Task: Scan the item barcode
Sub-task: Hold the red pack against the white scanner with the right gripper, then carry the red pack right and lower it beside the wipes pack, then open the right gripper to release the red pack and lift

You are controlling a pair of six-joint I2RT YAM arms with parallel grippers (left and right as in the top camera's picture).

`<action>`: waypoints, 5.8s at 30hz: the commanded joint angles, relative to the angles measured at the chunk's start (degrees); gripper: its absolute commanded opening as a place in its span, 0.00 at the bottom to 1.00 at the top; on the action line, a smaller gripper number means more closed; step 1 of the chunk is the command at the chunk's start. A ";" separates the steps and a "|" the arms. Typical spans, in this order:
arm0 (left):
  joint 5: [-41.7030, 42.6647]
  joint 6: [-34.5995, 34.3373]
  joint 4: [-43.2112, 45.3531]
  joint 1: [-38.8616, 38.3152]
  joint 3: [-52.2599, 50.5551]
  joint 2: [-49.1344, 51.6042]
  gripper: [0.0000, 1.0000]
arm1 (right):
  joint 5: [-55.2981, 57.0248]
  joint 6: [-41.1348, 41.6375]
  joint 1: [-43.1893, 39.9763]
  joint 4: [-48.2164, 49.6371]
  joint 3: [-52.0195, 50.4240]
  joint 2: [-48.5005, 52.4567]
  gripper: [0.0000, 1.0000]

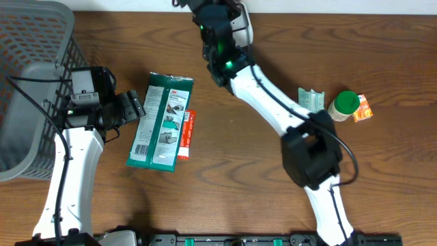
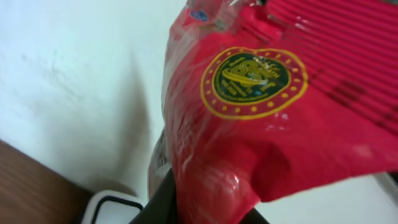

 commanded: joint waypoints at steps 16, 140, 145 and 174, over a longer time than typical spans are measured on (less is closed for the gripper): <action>-0.52 1.18 -0.17 0.13 0.31 0.15 0.83 | -2.64 -18.34 -4.02 11.43 0.83 10.69 0.01; -0.52 1.18 -0.17 0.13 0.31 0.15 0.84 | -40.83 39.91 -25.64 -58.36 -44.63 -28.44 0.73; -0.52 1.18 -0.17 0.13 0.31 0.15 0.84 | -41.13 45.44 -25.27 -65.77 -37.48 -29.29 0.77; -0.52 1.18 -0.17 0.13 0.31 0.15 0.84 | -32.46 50.77 -21.51 -51.91 -47.06 -27.87 0.13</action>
